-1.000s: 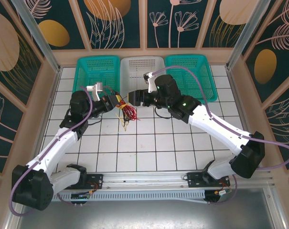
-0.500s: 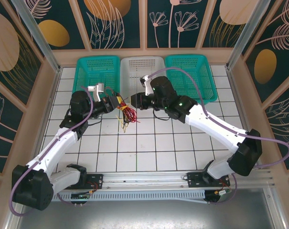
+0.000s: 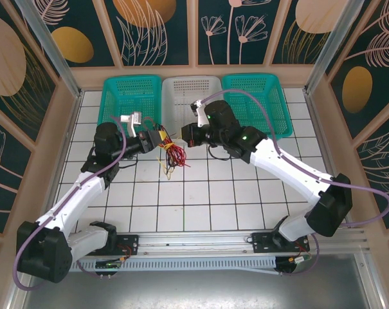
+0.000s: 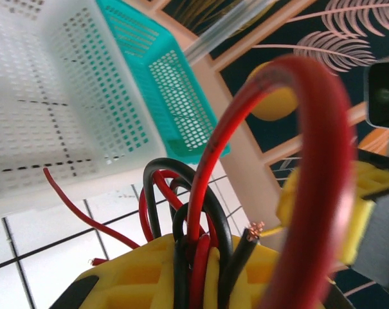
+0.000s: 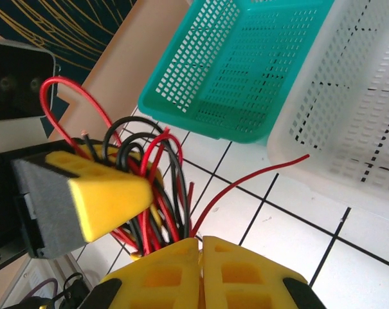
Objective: Untangle the cables
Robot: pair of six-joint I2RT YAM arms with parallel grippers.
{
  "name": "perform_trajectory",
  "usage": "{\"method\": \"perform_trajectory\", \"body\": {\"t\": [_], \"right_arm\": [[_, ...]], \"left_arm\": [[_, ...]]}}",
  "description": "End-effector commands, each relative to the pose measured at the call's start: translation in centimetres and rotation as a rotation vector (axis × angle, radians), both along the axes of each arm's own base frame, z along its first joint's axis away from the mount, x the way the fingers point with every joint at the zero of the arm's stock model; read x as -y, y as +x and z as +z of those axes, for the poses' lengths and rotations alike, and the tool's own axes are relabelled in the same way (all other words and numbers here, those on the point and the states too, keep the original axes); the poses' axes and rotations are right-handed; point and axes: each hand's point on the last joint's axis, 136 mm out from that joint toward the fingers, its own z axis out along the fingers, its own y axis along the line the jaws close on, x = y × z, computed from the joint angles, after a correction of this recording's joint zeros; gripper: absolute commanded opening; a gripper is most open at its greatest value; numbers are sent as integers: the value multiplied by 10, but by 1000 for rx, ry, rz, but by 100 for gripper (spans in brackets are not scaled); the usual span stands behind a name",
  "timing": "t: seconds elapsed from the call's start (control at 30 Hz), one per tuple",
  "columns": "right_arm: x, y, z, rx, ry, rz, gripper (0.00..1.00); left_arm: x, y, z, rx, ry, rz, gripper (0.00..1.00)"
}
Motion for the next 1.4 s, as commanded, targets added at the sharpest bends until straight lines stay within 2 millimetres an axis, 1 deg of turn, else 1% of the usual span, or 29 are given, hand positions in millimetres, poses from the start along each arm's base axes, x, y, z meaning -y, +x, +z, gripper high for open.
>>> {"method": "perform_trajectory", "body": {"t": [0.0,0.07,0.17,0.23,0.33,0.43,0.47,0.53,0.63,0.77,0.8,0.87,1.0,1.1,1.2,1.3,1.37], "right_arm": [[15,11,30,40,66,-28,0],[21,17,30,51,71,-42,0],[26,19,34,109,108,-60,0],[32,23,36,130,141,-91,0],[39,30,33,90,216,-93,0],[36,33,17,-27,291,-48,0],[33,32,12,-54,309,-32,0],[24,26,5,-87,359,8,0],[19,19,2,-108,448,23,0],[17,9,5,-129,570,29,0],[14,6,4,-136,590,34,0],[4,-5,3,-152,620,61,0],[-18,-23,-4,-190,653,101,0],[-35,-37,-7,-218,675,140,0],[-42,-47,-7,-239,698,158,0],[-45,-58,-7,-247,702,168,0],[-44,-64,-5,-243,691,160,0]], "left_arm": [[12,-17,30,84,-94,-129,0],[13,-24,41,118,-123,-160,0],[15,-28,50,137,-134,-185,0],[17,-34,60,150,-167,-218,0],[14,-40,84,191,-245,-222,0],[10,-51,117,251,-342,-233,0],[8,-54,127,274,-374,-228,0],[4,-57,141,302,-421,-211,0],[-2,-58,160,336,-482,-184,0],[-22,-52,185,407,-592,-54,0],[-27,-52,191,427,-618,-29,0],[-38,-50,203,470,-684,24,0],[-52,-39,214,483,-791,91,0],[-57,-28,212,480,-826,138,0],[-62,-12,204,469,-790,230,0],[-76,9,186,433,-712,400,0],[-85,16,176,422,-663,493,0]]}}
